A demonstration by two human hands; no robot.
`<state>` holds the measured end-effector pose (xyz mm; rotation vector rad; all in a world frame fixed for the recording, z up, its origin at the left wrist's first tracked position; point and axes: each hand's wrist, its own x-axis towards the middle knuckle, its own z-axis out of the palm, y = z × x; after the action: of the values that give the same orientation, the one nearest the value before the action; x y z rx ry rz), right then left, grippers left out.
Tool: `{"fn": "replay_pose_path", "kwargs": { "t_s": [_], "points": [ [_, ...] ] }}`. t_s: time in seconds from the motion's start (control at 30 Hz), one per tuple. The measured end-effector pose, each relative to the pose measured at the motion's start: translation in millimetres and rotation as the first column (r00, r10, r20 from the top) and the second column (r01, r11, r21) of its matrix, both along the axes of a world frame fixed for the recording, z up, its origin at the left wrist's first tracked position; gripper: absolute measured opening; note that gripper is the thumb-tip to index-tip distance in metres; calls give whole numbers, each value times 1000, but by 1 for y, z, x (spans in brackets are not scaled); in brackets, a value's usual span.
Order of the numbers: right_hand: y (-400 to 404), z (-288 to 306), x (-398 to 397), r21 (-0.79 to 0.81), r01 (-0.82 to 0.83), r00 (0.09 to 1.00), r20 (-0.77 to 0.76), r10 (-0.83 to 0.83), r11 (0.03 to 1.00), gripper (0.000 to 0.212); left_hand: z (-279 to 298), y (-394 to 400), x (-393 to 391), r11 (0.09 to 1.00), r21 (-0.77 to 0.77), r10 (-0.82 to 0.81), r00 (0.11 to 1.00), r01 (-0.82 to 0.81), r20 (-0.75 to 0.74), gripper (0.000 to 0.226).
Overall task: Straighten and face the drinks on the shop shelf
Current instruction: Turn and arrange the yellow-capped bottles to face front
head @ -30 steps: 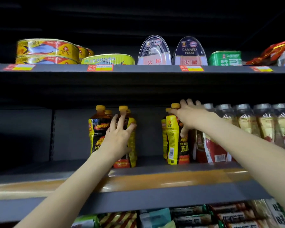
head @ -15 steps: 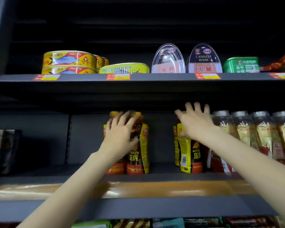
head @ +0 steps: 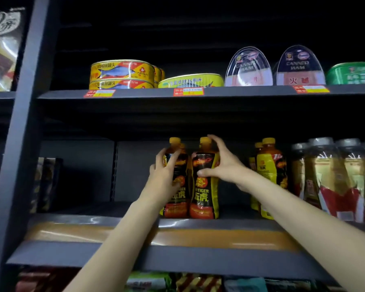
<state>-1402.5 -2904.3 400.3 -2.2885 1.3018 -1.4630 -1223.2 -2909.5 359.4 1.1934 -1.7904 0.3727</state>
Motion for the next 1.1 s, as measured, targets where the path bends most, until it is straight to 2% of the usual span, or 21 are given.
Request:
{"fn": "replay_pose_path", "kwargs": {
  "t_s": [0.1,0.17,0.27,0.33,0.37,0.43,0.47,0.5,0.53,0.57,0.63,0.67,0.7,0.77,0.8,0.87,0.93,1.0,1.03,1.07,1.1],
  "points": [
    [23,-4,-19,30,-168,973,168,161,985,97,0,1,-1,1000,0,-7,1000,7,6,80],
    [39,-7,-34,48,-277,910,334,246,960,96,2,4,-1,1000,11,-2,1000,2,13,78],
    [59,-9,-55,30,-429,720,615,321,903,95,8,17,-4,994,68,84,995,-88,59,74],
    [70,-6,-64,-5,-508,584,733,349,861,92,17,31,-9,990,-15,137,989,-137,60,65],
    [76,-5,-68,-25,-536,528,770,358,844,88,20,41,-13,993,-80,92,996,-91,12,58],
    [87,-1,-73,-71,-559,463,800,382,826,80,25,62,-23,971,-109,-230,957,213,-177,43],
    [92,1,-74,-89,-556,460,795,396,826,80,26,76,-28,899,-27,-425,854,438,-300,40],
    [97,3,-75,-107,-549,467,784,410,829,82,24,89,-34,751,92,-563,707,654,-429,41],
    [102,3,-74,-124,-544,471,773,424,830,85,21,101,-39,606,213,-594,614,767,-520,45],
    [106,4,-73,-140,-537,473,766,435,832,89,18,108,-42,501,295,-590,570,814,-573,52],
    [114,2,-70,-148,-522,495,750,440,840,92,11,114,-46,385,270,-594,460,883,-660,56],
    [116,0,-70,-128,-512,519,742,425,849,92,9,116,-47,396,201,-606,420,896,-676,55],
    [119,-1,-71,-86,-501,551,736,394,861,90,7,117,-47,474,127,-634,437,872,-638,54],
    [128,-5,-68,53,-521,603,729,323,852,71,8,118,-41,721,-35,-652,661,692,-373,57],
    [133,-8,-65,113,-557,595,746,300,823,54,8,119,-38,787,-137,-616,754,602,-226,61],
    [137,-17,-56,135,-644,489,830,269,753,31,8,125,-35,788,-217,-599,799,577,-52,68],
    [136,-26,-47,103,-658,396,890,227,746,28,5,131,-36,787,-186,-594,804,589,33,73],
    [133,-32,-43,69,-635,344,917,202,770,24,2,129,-35,808,-121,-579,815,577,20,76],
    [131,-32,-43,48,-613,336,919,205,789,24,1,128,-35,808,-66,-589,806,585,-66,74],
    [129,-32,-44,25,-586,340,915,218,810,28,1,130,-35,784,1,-605,765,620,-220,70],
    [126,-32,-45,-3,-559,349,907,238,829,37,-1,132,-35,724,65,-604,678,686,-419,63]
  ]
}}
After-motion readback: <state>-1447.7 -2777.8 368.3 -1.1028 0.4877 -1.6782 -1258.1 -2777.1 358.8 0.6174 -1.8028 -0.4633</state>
